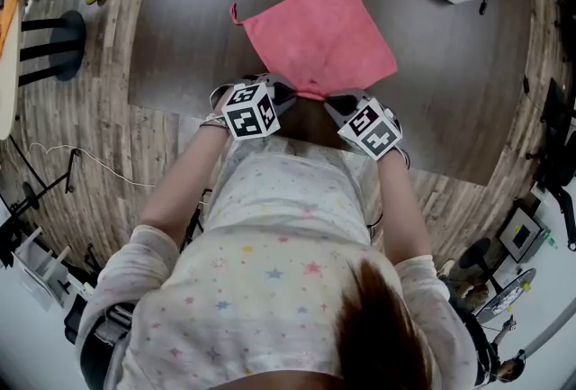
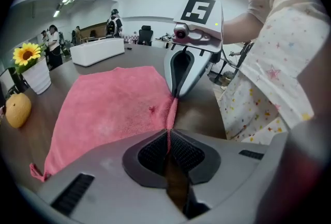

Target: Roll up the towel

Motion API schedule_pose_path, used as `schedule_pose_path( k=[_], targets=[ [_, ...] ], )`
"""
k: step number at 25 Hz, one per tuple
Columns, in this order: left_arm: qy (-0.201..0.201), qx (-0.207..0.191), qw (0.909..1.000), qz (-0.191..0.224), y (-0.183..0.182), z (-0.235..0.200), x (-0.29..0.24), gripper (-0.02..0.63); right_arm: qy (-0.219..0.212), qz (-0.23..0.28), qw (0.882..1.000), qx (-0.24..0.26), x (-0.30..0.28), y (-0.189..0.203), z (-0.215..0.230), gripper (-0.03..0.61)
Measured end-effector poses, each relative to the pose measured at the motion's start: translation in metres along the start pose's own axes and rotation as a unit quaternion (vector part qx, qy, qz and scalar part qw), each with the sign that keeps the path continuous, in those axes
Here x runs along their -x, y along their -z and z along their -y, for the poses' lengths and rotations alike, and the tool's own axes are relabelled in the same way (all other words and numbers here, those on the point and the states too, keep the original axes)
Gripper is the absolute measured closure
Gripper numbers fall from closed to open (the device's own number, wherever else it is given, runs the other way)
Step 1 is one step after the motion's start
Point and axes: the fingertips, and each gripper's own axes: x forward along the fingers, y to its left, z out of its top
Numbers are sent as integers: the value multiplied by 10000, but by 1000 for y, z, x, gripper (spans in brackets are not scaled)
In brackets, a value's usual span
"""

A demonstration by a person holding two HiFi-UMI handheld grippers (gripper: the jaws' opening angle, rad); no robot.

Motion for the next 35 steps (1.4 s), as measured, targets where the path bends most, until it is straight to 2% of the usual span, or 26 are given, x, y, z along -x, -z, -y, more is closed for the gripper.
schedule_pose_path(
  k=[4, 7, 10, 13, 17, 20, 24, 31, 35],
  targets=[
    [70, 332, 9994, 99, -2, -11, 6, 588, -144, 331, 9967, -721, 1, -10, 13, 566],
    [106, 508, 9983, 277, -11, -22, 12, 588, -224, 459, 9931, -1057, 5, -14, 22, 566],
    [266, 584, 9977, 219, -15, -27, 15, 588, -303, 434, 9914, -1196, 6, -13, 26, 566],
    [283, 726, 9968, 191, -17, -35, 15, 586, -181, 525, 9894, -1340, 6, -16, 36, 566],
    [-16, 1074, 9936, 359, -17, -53, 10, 586, 185, 470, 9892, -1379, 0, -14, 50, 563],
    [-271, 1173, 9917, 460, -17, -57, 12, 586, 332, 449, 9897, -1317, -3, -12, 51, 565],
    [-532, 1169, 9881, 847, -27, -53, 23, 586, 338, 507, 9888, -1360, -3, -11, 52, 565],
    [-332, 630, 9899, 1227, -48, -27, 28, 586, 363, 466, 9892, -1338, -2, -12, 50, 565],
    [-412, 568, 9949, 730, -30, -29, 12, 586, 394, 453, 9895, -1317, -2, -12, 52, 565]
  ],
)
